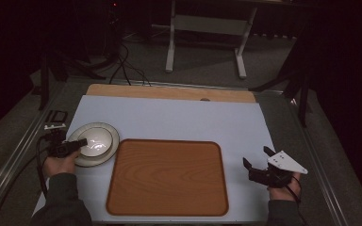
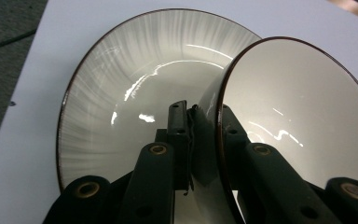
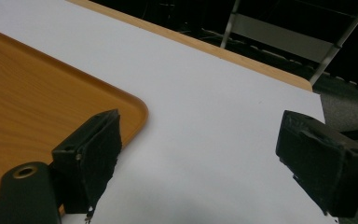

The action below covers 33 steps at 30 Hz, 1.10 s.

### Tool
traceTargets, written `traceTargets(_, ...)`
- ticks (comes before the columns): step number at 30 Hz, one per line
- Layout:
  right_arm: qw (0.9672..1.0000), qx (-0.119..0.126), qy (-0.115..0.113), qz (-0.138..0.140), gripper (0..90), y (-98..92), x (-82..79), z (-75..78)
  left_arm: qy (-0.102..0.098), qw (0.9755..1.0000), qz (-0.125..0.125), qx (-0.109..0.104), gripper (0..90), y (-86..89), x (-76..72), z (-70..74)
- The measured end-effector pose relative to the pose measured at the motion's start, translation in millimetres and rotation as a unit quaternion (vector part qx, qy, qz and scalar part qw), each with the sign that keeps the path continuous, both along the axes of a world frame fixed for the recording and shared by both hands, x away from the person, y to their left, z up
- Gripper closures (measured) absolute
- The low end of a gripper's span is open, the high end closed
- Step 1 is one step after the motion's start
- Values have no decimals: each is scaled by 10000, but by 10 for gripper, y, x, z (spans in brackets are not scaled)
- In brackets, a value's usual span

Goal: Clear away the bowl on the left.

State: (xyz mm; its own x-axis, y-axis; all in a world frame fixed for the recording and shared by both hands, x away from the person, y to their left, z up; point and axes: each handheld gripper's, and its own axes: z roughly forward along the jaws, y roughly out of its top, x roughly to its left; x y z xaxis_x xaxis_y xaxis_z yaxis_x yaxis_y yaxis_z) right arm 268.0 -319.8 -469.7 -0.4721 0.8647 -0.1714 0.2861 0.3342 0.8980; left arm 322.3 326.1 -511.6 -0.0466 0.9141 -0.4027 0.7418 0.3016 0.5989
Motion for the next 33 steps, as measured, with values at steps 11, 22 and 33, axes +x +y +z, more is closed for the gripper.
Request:
traceTargets(11,10000,17,-6,-12,137,-10,-2,6,-131,9998,80,-161,820,28,-34,18)
traceTargets(22,10000,53,-58,-24,139,-14,-6,12,-417,9986,129,-311,820,47,-104,117)
traceTargets(33,9999,73,-70,-26,139,-16,-7,15,-639,9975,101,-269,819,37,-150,223)
